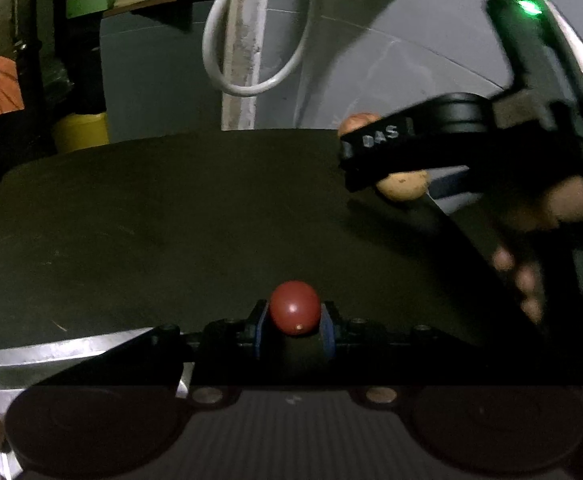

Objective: Organize fruits
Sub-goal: 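Grasp the red tomato with the left gripper while the right gripper grasps the striped melon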

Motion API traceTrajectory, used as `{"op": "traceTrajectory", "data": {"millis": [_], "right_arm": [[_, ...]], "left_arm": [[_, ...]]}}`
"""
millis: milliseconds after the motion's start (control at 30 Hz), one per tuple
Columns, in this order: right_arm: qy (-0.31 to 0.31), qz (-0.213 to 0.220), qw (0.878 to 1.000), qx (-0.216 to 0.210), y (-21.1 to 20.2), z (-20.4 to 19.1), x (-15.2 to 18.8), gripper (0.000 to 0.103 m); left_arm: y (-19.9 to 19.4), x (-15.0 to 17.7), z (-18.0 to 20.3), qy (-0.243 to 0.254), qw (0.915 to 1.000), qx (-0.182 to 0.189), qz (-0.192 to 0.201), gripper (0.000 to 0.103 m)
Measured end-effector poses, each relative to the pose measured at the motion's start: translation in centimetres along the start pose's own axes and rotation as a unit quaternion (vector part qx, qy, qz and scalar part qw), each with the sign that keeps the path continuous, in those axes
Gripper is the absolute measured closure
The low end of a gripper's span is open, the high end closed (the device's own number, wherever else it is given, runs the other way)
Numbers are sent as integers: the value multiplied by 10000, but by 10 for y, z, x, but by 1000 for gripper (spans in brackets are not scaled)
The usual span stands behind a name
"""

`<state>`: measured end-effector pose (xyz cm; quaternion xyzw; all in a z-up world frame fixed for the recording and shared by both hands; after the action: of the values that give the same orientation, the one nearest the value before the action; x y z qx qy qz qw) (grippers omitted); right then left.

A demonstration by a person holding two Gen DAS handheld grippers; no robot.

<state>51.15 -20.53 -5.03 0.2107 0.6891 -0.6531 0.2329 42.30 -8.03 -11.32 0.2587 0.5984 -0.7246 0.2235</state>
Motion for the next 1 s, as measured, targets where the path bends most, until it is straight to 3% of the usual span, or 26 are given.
{"op": "traceTrajectory", "data": {"millis": [167,433,567,900,1000], "right_arm": [[-422,270,9984,254,-3,-7,-6,23],[-527,125,9978,395,18,-1,-6,25],[-463,75,9979,450,23,2,-1,35],[-427,156,9971,609,32,4,1,41],[-399,107,9968,681,34,8,4,52]], "left_arm": [[3,-4,-5,-111,9999,-48,40,73],[2,-5,-7,-172,9998,-28,61,73],[4,-7,-8,-177,9998,-26,58,73],[4,-7,-8,-170,9998,-32,75,73],[3,-7,-8,-171,9998,-33,85,73]]}}
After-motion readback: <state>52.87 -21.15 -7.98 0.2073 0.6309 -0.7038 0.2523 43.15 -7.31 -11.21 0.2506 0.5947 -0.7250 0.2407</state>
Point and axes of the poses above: each gripper's, at about its wrist camera, not at the fingertips, and y roughly the way its jaws point, z to its right, x to its underside, the point moved 4 cm from there along y, roughly the way its jaws point
